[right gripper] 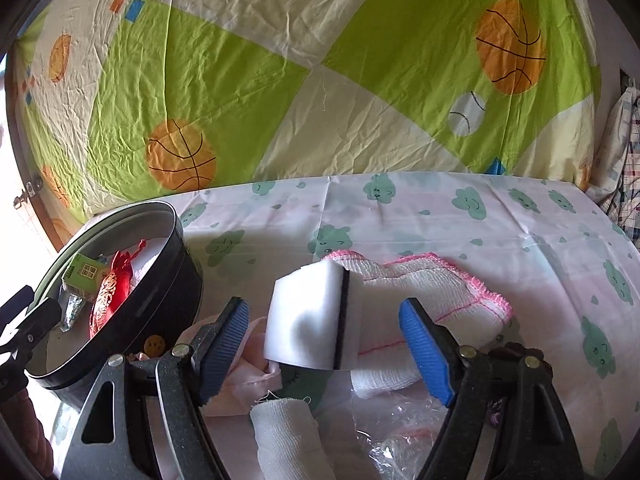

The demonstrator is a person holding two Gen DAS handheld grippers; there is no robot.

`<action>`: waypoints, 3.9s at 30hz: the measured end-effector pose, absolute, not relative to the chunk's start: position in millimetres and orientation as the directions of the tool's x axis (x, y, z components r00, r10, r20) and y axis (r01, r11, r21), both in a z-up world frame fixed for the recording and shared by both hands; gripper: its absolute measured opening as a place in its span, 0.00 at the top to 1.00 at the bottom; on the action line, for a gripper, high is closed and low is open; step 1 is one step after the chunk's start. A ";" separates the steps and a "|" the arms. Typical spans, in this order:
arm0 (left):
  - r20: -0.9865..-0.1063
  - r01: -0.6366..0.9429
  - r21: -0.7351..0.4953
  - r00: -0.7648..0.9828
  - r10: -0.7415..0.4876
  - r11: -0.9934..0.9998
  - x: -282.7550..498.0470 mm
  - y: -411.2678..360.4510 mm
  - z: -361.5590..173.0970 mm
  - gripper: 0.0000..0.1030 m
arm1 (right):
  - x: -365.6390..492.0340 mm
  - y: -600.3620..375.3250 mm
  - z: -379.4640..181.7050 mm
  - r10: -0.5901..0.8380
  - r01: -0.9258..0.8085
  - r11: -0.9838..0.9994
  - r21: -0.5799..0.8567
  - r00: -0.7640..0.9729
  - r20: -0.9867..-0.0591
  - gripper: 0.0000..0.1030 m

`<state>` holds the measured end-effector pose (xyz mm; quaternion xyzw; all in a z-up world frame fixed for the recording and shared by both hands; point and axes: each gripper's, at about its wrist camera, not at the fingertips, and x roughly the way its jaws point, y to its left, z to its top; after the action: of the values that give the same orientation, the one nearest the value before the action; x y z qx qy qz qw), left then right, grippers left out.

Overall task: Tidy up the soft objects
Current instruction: 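Lift the sponge with the right gripper while the left gripper moves toward the rolled white towel, then grasp the rolled white towel with the left gripper, then carry the rolled towel and white sponge over the tin with both grippers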

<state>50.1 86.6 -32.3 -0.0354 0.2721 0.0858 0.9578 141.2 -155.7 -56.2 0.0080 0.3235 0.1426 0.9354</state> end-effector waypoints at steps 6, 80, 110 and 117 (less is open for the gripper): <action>-0.541 -0.180 -0.021 0.829 0.140 0.984 53.1 85.5 -36.4 0.00 | 154.8 -145.7 -66.2 0.267 -0.274 0.957 0.098 0.694 -0.669 0.25; -0.758 0.200 -0.115 0.616 -0.216 0.973 76.1 -97.4 -77.3 0.64 | 74.0 -266.4 -31.6 0.114 -0.086 0.993 0.085 0.905 -0.410 0.63; -0.514 0.157 -0.050 0.843 -0.160 0.986 26.2 -52.7 -41.5 0.68 | 56.6 -263.4 -24.1 0.105 -0.091 0.994 0.058 0.944 -0.313 0.63; -0.480 0.136 -0.038 0.866 -0.137 0.990 17.6 -42.8 -38.8 0.68 | 51.5 -258.0 -23.0 0.127 -0.115 0.992 0.059 0.946 -0.298 0.63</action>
<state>17.6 -42.8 -38.8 -0.0013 0.2485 -0.0708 0.9660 51.5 -258.0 -23.0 0.0203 0.1523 0.0613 0.9862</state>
